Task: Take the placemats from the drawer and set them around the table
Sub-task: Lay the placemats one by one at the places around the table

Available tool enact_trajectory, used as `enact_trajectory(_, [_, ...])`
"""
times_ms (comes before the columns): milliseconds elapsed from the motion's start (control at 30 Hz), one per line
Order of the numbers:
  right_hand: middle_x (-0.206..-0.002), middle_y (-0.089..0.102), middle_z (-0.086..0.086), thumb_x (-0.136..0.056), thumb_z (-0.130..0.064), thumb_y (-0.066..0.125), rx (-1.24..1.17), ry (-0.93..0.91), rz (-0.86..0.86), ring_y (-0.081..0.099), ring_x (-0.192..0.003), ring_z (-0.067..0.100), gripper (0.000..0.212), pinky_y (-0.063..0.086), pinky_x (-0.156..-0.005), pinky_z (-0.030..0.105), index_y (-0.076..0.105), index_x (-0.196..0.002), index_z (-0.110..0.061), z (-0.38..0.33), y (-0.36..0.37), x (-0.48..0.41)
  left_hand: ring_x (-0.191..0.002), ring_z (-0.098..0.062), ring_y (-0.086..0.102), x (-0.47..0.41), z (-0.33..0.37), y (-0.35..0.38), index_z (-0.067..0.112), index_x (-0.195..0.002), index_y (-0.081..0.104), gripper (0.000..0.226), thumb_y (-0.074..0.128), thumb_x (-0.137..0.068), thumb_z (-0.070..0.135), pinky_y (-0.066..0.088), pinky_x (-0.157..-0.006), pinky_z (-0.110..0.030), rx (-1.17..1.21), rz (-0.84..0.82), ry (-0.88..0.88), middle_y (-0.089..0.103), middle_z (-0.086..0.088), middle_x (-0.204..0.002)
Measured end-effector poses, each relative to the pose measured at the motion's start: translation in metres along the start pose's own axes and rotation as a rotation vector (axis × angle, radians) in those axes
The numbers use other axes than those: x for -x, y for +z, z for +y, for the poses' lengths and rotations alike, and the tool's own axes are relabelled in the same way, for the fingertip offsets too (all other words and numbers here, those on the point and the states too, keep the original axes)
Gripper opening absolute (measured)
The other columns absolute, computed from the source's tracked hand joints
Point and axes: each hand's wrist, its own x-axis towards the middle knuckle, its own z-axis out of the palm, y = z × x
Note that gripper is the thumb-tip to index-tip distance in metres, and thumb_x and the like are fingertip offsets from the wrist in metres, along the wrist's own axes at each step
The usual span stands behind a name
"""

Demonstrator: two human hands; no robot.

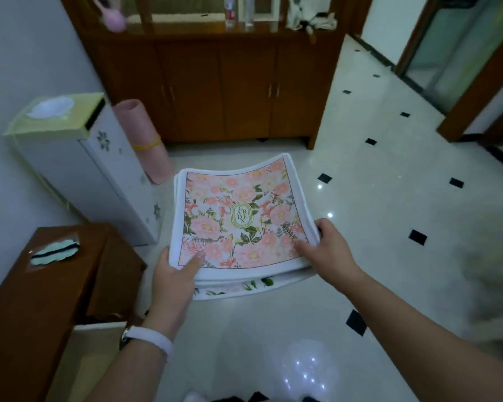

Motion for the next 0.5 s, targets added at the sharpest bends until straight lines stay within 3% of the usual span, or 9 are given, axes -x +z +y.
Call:
enact_trajectory(100, [-0.090, 0.060, -0.008, -0.085, -0.025, 0.069, -0.029, 0.048, 0.088, 0.058, -0.075, 0.005, 0.027, 0.039, -0.055, 0.019, 0.051, -0.104, -0.020, 0.037, -0.063, 0.011, -0.072, -0.028, 0.063, 0.022, 0.008, 0.065, 0.026, -0.092, 0.060, 0.020, 0.075, -0.083, 0.017, 0.054, -0.062, -0.042, -0.049, -0.101, 0.044, 0.066, -0.011, -0.086])
enact_trajectory(233, [-0.090, 0.060, -0.003, -0.085, -0.026, 0.069, -0.060, 0.136, 0.218, 0.058, -0.074, 0.009, 0.026, 0.039, -0.054, 0.022, 0.051, -0.103, -0.019, 0.082, -0.138, 0.032, -0.068, -0.028, 0.061, 0.047, 0.017, 0.146, 0.017, -0.093, 0.061, 0.020, 0.077, -0.081, 0.018, 0.054, -0.059, -0.056, -0.076, -0.257, 0.062, 0.063, -0.015, -0.081])
enact_trajectory(333, [-0.088, 0.060, 0.001, -0.085, -0.026, 0.069, -0.092, 0.210, 0.326, 0.058, -0.073, 0.015, 0.026, 0.043, -0.056, 0.027, 0.051, -0.102, -0.017, 0.114, -0.184, 0.056, -0.066, -0.028, 0.062, 0.068, 0.024, 0.201, 0.017, -0.089, 0.061, 0.019, 0.077, -0.081, 0.019, 0.054, -0.059, -0.052, -0.120, -0.379, 0.076, 0.064, -0.013, -0.078])
enact_trajectory(500, [-0.090, 0.063, -0.005, -0.084, -0.025, 0.069, -0.195, 0.337, 0.510, 0.062, -0.076, 0.009, 0.025, 0.045, -0.058, 0.024, 0.053, -0.102, -0.021, 0.158, -0.239, 0.095, -0.074, -0.034, 0.070, 0.098, 0.037, 0.283, 0.021, -0.093, 0.064, 0.017, 0.076, -0.082, 0.021, 0.058, -0.063, -0.053, -0.190, -0.601, 0.123, 0.071, -0.015, -0.088])
